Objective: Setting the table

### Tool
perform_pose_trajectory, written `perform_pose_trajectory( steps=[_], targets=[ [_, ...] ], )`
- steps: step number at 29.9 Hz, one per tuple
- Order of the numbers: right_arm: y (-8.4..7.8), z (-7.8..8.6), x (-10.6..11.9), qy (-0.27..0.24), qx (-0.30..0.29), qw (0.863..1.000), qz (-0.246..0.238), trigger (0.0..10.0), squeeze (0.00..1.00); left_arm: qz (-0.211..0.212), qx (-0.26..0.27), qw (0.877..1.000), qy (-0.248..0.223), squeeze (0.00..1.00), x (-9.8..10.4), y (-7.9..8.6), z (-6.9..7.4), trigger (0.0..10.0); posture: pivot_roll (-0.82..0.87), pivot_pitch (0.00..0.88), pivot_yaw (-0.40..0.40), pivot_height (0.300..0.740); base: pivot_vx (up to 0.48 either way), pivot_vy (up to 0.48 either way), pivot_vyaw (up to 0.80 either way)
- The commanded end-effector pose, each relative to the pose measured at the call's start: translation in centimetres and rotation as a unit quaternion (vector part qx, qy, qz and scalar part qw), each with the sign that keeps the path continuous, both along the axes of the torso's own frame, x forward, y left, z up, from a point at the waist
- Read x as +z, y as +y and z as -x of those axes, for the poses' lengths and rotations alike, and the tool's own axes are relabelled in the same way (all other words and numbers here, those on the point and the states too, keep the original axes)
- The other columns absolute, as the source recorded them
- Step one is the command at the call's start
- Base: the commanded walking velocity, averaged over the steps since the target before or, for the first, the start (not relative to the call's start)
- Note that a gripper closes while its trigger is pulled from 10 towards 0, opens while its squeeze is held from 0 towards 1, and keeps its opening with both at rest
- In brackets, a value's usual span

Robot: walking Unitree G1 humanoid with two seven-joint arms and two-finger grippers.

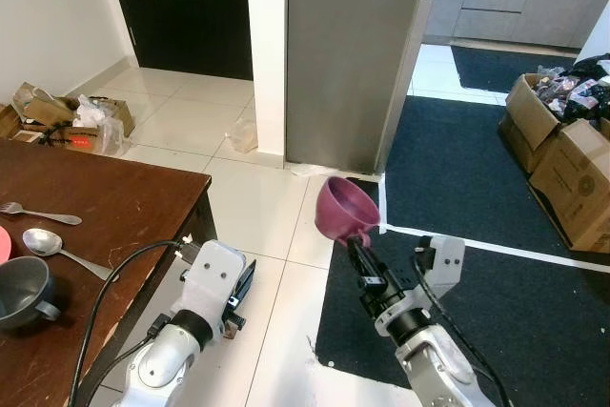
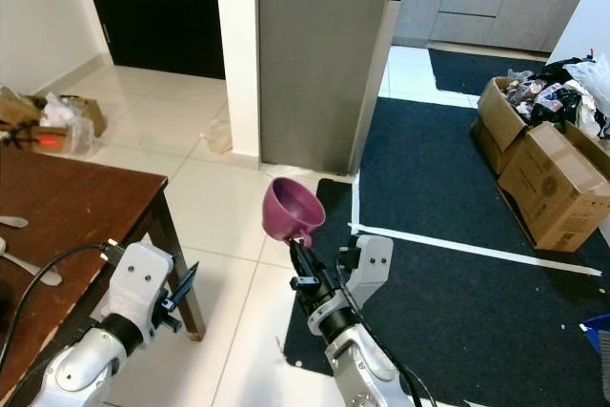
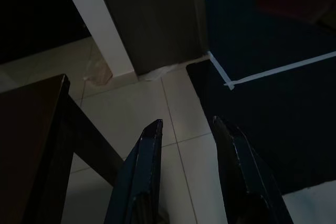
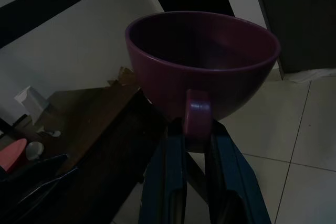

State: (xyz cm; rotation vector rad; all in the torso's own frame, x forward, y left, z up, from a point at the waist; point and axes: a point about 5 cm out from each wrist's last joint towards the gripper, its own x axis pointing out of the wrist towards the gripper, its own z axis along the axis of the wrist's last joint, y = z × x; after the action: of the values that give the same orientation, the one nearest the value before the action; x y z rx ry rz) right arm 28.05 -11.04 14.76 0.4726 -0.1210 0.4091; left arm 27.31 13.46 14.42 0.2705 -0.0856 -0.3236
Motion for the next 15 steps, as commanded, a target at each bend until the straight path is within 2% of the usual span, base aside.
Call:
perform_pose_trajectory(
  steps=[1, 4, 15],
  targets=[
    [-0.09, 0.20, -0.08, 0.003, -0.002, 1.000, -0.003, 10.0, 0.00, 0.006, -0.002, 1.000, 0.011, 0.00, -0.27, 0.05, 0.31, 10.0, 0.09, 0.075, 0.092, 0.740, 0.000, 0.000, 0.00],
    [-0.17, 0.21, -0.08, 0.003, -0.002, 1.000, -0.002, 10.0, 0.00, 0.006, -0.004, 1.000, 0.011, 0.00, -0.28, -0.03, 0.36, 10.0, 0.08, 0.075, 0.090, 0.740, 0.000, 0.000, 0.00],
    [-0.14, 0.21, -0.13, 0.006, -0.001, 1.000, 0.002, 10.0, 0.00, 0.007, -0.006, 1.000, 0.016, 0.00, -0.30, 0.03, 0.74, 10.0, 0.09, 0.080, 0.086, 0.740, -0.389, 0.000, 0.00]
  ],
)
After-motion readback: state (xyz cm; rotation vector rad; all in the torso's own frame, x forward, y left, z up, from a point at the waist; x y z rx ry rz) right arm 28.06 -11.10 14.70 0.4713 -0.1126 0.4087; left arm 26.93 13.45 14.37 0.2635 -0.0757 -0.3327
